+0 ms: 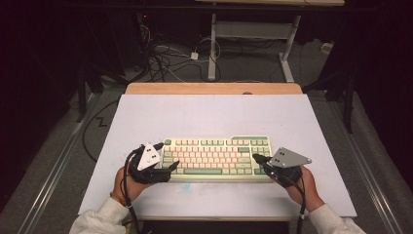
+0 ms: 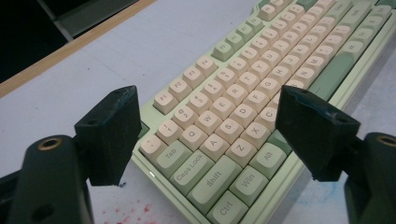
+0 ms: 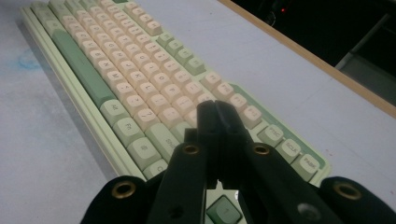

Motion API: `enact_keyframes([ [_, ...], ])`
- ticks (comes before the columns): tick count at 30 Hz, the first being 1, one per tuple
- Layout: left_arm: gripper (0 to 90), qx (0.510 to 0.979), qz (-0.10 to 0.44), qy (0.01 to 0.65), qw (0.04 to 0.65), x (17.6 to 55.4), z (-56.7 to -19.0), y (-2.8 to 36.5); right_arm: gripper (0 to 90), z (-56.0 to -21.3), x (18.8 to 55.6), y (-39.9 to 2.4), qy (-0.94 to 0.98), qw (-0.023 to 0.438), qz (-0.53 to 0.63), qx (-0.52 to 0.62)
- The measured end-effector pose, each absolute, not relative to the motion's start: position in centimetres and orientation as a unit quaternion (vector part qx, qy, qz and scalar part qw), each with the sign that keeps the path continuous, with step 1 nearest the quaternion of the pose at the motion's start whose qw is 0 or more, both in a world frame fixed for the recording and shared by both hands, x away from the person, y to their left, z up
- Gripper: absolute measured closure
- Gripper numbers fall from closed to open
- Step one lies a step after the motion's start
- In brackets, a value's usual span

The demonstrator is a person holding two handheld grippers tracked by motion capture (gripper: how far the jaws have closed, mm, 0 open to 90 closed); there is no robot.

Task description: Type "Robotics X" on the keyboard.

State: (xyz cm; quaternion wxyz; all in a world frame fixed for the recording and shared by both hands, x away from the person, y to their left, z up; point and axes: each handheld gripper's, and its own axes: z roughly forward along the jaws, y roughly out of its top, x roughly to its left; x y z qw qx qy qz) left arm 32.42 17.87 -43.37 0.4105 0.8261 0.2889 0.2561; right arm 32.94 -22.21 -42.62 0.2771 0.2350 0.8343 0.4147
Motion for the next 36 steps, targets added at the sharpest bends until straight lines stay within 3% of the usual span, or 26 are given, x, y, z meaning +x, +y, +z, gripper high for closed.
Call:
enact_keyframes([
  [20,21.5,0.825,0.254,0.285,0.417,32.7,-43.1,17.5,90.0,-45.2,34.8,-19.5,0.873,0.231,0.362,0.231],
  [36,21.8,0.828,0.255,0.274,0.416,33.3,-42.8,16.7,90.0,-45.7,34.9,-19.5,0.876,0.229,0.352,0.237],
])
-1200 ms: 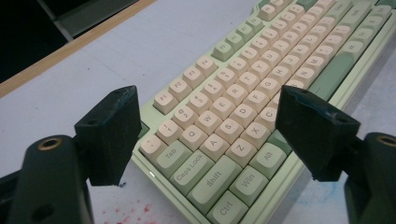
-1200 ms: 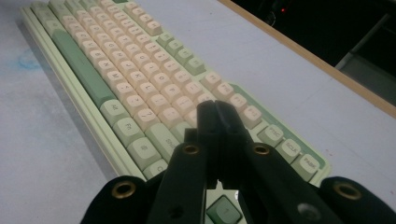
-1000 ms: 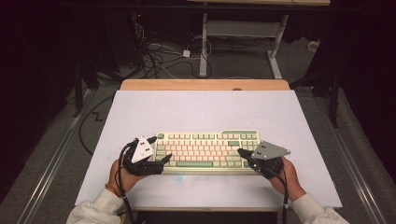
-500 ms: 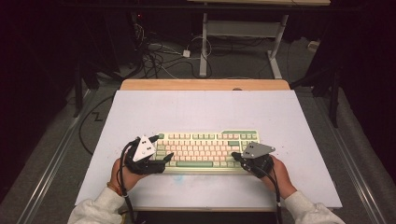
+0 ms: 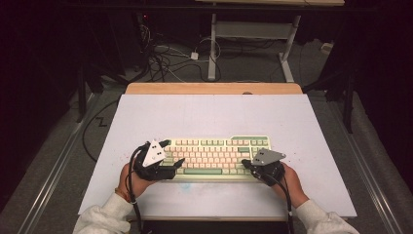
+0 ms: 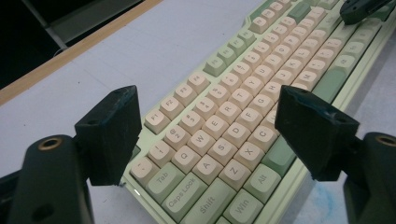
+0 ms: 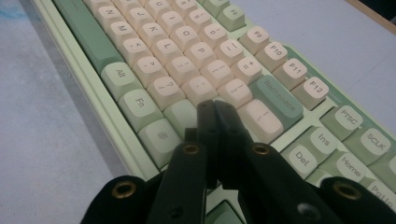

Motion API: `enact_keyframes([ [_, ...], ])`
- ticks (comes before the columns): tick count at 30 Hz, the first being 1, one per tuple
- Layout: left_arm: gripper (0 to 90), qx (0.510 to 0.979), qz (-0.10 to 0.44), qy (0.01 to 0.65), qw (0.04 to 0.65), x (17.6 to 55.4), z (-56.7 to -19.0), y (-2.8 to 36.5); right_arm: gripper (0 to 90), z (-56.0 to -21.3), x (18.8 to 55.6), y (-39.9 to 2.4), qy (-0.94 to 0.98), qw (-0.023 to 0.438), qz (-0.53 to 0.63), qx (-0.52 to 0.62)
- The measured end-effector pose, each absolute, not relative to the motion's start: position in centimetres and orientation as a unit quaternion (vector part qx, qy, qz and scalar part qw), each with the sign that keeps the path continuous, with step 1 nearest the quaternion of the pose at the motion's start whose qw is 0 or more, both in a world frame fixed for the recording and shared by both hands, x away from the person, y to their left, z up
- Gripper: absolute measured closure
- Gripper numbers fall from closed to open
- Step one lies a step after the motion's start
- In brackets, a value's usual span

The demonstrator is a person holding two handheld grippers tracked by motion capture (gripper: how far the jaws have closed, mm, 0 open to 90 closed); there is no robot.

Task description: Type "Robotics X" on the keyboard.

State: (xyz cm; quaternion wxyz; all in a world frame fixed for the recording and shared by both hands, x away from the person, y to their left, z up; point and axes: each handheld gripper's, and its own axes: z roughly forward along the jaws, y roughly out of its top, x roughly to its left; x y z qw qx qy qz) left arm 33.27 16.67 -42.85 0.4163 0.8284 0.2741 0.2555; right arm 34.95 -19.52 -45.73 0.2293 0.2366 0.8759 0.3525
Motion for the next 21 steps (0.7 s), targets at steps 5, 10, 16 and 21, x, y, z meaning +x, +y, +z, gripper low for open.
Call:
enact_keyframes([
  [5,21.9,0.829,0.252,0.273,0.418,33.6,-42.8,16.5,90.0,-45.8,35.0,-19.5,0.876,0.230,0.352,0.236],
  [10,22.1,0.830,0.249,0.273,0.418,33.9,-42.8,16.2,90.0,-45.9,35.0,-19.5,0.876,0.229,0.351,0.237],
  [16,29.1,0.833,0.230,0.274,0.421,34.5,-42.8,15.8,90.0,-45.9,35.0,-19.5,0.876,0.225,0.351,0.242],
  [21,43.4,0.843,0.212,0.271,0.413,35.1,-42.9,15.3,90.0,-45.9,35.0,-19.5,0.876,0.228,0.351,0.241],
])
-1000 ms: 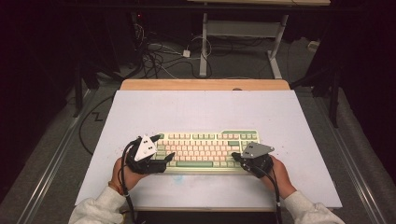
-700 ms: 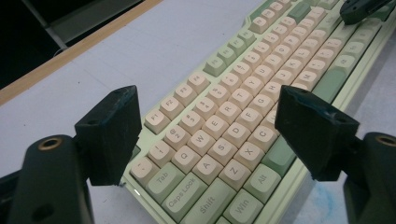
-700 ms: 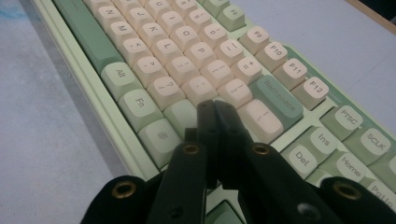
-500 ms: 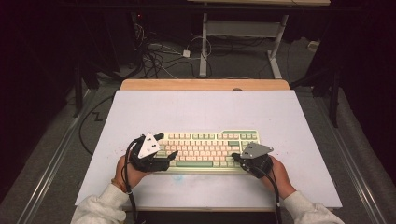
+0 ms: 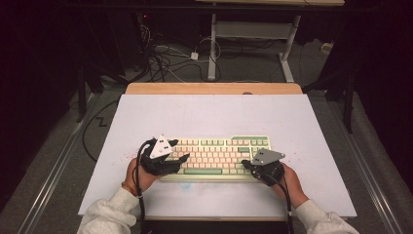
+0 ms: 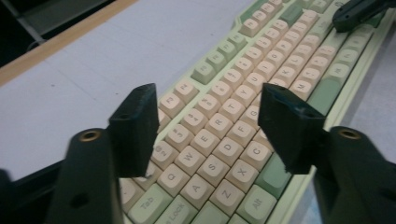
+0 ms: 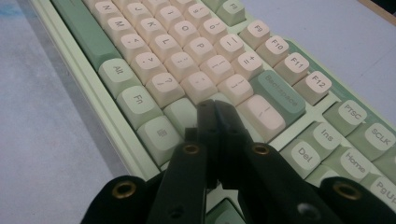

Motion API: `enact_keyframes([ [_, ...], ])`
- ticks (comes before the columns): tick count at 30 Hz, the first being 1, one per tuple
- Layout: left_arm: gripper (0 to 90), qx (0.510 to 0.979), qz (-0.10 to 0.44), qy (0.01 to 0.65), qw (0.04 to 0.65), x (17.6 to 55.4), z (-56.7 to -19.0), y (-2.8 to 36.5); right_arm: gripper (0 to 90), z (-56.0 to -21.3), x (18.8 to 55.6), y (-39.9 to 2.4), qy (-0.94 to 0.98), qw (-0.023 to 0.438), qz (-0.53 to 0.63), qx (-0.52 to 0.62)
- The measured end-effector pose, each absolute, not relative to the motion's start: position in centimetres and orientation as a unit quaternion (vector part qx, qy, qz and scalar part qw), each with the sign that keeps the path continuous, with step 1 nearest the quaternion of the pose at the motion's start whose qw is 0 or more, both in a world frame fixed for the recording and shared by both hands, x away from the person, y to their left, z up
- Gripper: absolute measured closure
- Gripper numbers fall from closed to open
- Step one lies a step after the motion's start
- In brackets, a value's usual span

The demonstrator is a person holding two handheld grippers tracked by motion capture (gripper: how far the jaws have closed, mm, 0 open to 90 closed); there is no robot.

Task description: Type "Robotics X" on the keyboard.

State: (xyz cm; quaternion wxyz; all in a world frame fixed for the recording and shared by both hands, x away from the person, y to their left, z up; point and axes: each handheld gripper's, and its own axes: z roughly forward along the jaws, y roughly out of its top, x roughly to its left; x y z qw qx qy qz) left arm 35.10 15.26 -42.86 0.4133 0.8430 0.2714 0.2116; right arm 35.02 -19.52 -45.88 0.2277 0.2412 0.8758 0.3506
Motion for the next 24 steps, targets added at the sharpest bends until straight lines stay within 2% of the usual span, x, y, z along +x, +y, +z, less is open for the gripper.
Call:
enact_keyframes([
  [1,46.6,0.846,0.210,0.273,0.406,35.2,-42.9,15.1,90.0,-45.9,35.0,-19.5,0.876,0.229,0.350,0.241],
  [5,73.4,0.859,0.183,0.264,0.398,35.9,-43.1,14.5,90.0,-45.9,35.0,-19.5,0.876,0.229,0.351,0.241],
  [8,87.8,0.863,0.182,0.266,0.390,36.2,-43.2,14.1,90.0,-45.9,35.0,-19.5,0.876,0.229,0.350,0.242],
  [24,87.9,0.887,0.158,0.267,0.342,38.0,-44.3,11.7,90.0,-45.9,34.9,-19.5,0.876,0.230,0.349,0.242],
])
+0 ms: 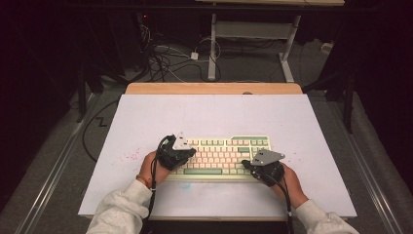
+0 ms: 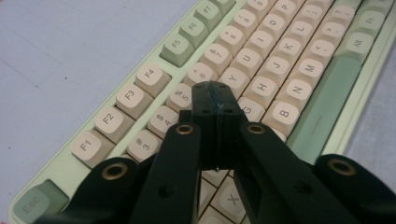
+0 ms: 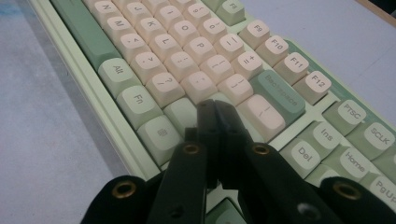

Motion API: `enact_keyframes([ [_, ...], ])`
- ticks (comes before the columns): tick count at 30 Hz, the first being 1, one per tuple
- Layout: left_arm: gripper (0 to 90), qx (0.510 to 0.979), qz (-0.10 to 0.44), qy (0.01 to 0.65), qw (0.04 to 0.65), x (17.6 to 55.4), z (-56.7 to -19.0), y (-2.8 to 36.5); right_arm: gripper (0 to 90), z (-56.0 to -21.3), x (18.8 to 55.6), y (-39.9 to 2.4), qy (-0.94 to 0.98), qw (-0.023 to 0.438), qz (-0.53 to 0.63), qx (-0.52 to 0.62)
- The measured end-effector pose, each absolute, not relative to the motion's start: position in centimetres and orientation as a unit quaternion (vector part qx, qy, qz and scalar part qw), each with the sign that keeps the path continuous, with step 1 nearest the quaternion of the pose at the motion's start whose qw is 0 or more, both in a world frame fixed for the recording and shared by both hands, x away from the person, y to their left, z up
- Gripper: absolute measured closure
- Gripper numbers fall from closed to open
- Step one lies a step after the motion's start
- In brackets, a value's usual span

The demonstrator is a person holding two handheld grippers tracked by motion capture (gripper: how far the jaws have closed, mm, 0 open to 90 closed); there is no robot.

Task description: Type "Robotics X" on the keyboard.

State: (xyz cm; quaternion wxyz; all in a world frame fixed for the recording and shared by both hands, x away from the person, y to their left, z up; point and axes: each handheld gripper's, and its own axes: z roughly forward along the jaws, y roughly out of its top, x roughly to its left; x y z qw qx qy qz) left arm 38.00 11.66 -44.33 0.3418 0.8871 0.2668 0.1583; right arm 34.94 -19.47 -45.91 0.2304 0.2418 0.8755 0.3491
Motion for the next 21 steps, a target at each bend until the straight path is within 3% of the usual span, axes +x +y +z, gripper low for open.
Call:
enact_keyframes([
  [21,87.9,0.891,0.169,0.272,0.321,38.67,-44.97,11.03,90.0,-45.91,34.86,-19.35,0.876,0.234,0.346,0.240],
])
